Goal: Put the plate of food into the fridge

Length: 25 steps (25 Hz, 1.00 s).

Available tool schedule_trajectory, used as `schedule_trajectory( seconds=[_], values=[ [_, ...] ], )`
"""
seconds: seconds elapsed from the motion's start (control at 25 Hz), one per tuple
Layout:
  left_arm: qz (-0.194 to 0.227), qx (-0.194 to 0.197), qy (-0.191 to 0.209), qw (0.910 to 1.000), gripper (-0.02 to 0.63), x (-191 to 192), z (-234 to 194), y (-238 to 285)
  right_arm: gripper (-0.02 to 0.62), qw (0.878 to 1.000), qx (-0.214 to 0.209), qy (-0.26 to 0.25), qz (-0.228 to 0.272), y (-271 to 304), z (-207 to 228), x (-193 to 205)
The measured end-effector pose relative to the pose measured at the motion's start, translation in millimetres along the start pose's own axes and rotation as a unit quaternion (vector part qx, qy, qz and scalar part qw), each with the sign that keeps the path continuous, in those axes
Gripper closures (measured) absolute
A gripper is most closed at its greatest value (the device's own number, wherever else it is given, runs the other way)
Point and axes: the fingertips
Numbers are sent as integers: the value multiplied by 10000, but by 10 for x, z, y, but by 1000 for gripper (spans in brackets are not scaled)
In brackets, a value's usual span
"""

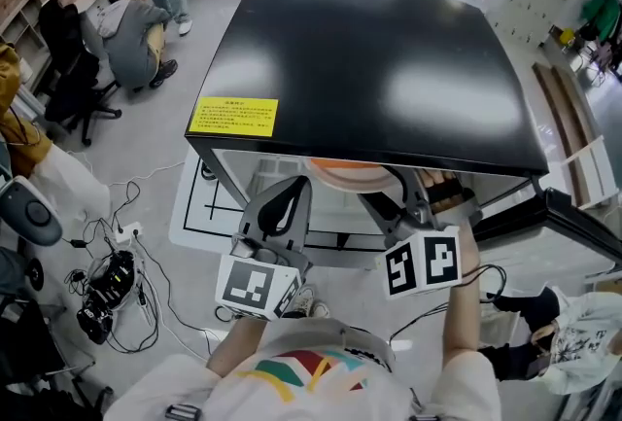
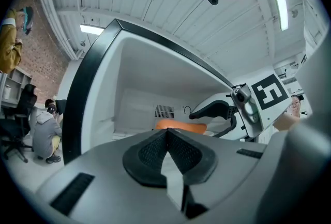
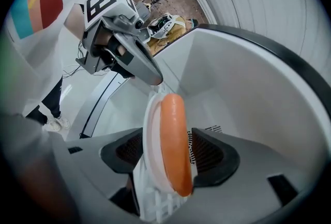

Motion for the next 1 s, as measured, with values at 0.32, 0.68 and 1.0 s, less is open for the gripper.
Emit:
schedule_trajectory(
  seconds=[0.32, 0.68, 1.0],
  values=[
    [-8, 12, 17, 10000, 601, 0, 35, 33, 184, 9967, 208, 362, 690, -82, 115, -183],
    [47, 14, 55, 10000, 601, -53, 71, -16, 184, 9942, 541, 598, 717, -245, 193, -215],
    [85, 12, 58, 9999, 601, -75, 91, -75, 187, 9764, 951, 1699, 939, -452, 253, -213]
  ],
)
Point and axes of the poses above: the fingertips, and each gripper's own axes: y forward along the fingers, z to its right, x out of its underside, and after that the axes turned 15 degrees about -y, right-handed
